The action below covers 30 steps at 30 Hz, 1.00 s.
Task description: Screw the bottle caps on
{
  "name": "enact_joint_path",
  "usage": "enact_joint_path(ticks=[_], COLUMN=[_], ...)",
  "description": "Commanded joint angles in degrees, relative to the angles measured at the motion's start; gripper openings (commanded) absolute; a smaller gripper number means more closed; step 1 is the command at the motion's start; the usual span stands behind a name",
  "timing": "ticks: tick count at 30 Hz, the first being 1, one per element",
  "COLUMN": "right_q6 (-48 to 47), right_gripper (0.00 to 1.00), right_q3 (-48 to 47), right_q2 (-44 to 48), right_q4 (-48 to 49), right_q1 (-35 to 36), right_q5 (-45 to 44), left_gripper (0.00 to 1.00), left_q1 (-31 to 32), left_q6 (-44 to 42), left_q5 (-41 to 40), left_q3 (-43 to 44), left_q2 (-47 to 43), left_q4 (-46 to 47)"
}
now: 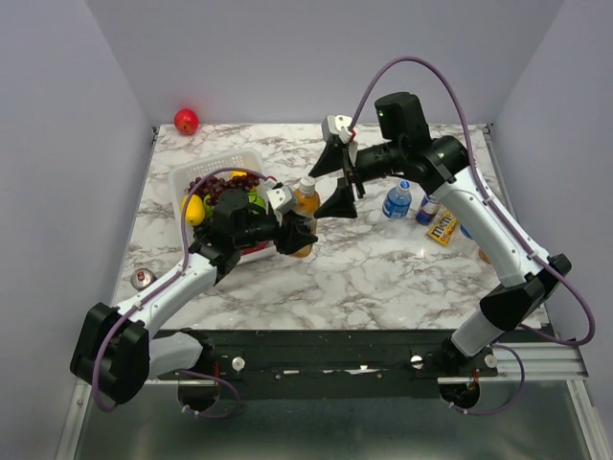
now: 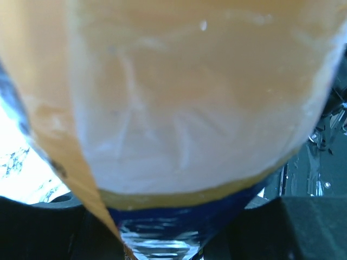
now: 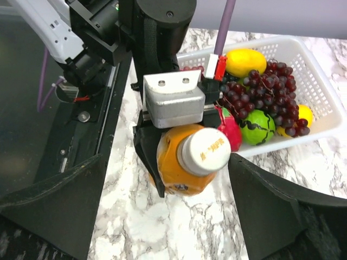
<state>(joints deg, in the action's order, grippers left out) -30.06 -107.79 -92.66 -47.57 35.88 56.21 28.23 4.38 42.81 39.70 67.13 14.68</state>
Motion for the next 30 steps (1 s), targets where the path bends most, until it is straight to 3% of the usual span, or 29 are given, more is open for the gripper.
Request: enact_joint_path(ticks=[1, 7, 13, 18, 23, 30], right_q6=[-0.34, -3.08, 6.51, 13.53, 13.19, 11.52], right_gripper=[0.99, 0.96, 0.96, 0.99, 1.00, 0.99], right_q3=[0.74, -0.41, -4.79, 1.17, 1.00, 5.48], right_q2=[2.31, 4.15, 2.58, 2.67, -0.32, 0.55], right_q4=[-4.54, -12.28, -2.73, 13.98, 14.35, 13.56], right_q1=[0.24, -1.24, -6.87, -6.18, -4.15, -2.83], right_q5=[-2.76, -8.48, -3.04, 7.86, 13.31, 13.85], left_gripper=[0.00, 0.00, 0.00, 0.00, 0.00, 0.00], left_q1=[-1.51, -2.04, -1.16, 0.25, 1.13, 1.13], left_q6=[2.30, 0.63, -4.02, -6.93, -7.72, -6.41], left_q5=[-0.44, -0.36, 2.97, 5.62, 6.15, 6.15], left_q3=[0.55, 0.37, 1.42, 4.41, 6.96, 7.67], left_q2=[-1.21, -1.74, -1.04, 0.80, 2.12, 2.56], left_q4=[2.99, 1.85, -2.36, -6.76, -7.82, -7.12])
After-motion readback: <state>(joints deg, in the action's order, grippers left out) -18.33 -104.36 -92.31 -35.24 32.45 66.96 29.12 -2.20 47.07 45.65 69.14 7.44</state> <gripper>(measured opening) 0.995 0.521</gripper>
